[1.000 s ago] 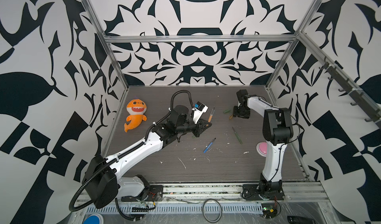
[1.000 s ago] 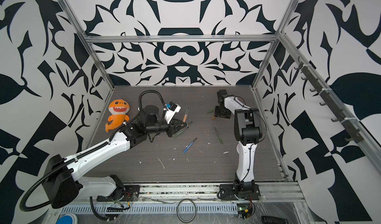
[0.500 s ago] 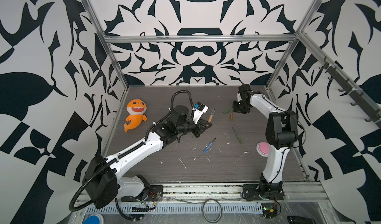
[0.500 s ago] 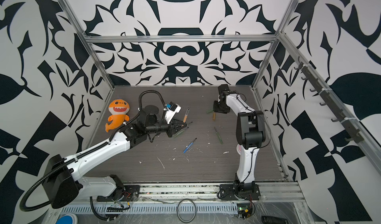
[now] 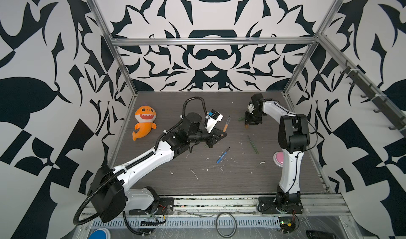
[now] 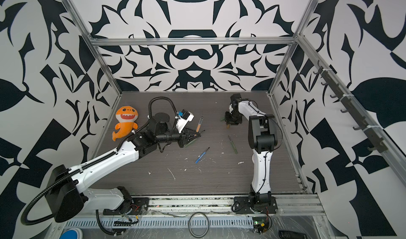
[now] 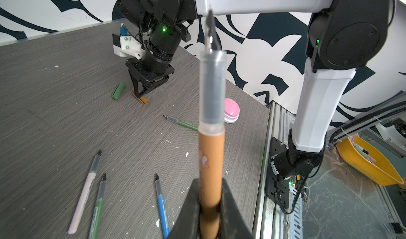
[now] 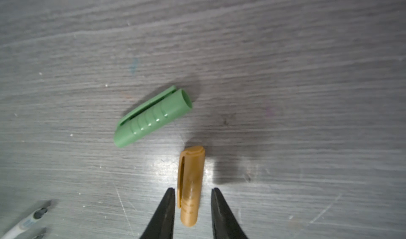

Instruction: Insert the pens into the pen caps

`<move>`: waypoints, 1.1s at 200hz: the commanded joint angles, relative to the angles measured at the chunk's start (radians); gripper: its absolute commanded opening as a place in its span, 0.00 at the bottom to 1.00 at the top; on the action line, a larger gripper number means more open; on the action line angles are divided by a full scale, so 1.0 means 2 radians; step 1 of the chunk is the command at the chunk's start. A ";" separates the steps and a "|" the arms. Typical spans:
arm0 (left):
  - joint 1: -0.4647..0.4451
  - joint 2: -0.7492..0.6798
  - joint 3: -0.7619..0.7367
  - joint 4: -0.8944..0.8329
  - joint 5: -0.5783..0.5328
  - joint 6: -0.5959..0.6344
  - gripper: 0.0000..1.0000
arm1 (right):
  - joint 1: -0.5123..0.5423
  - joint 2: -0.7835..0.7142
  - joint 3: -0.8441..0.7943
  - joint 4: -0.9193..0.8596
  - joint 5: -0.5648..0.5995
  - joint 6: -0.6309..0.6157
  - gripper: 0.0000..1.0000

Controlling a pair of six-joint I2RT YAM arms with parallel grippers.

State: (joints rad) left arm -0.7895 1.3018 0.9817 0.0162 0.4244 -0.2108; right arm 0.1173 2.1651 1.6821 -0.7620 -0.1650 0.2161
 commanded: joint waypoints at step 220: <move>-0.003 0.002 0.017 -0.012 0.005 0.008 0.16 | 0.024 -0.009 0.025 0.002 0.023 0.024 0.16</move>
State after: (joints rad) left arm -0.7914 1.3025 0.9833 0.0101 0.4332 -0.2092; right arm 0.1452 2.2238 1.7477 -0.7670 -0.1371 0.2424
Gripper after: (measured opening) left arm 0.161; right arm 0.171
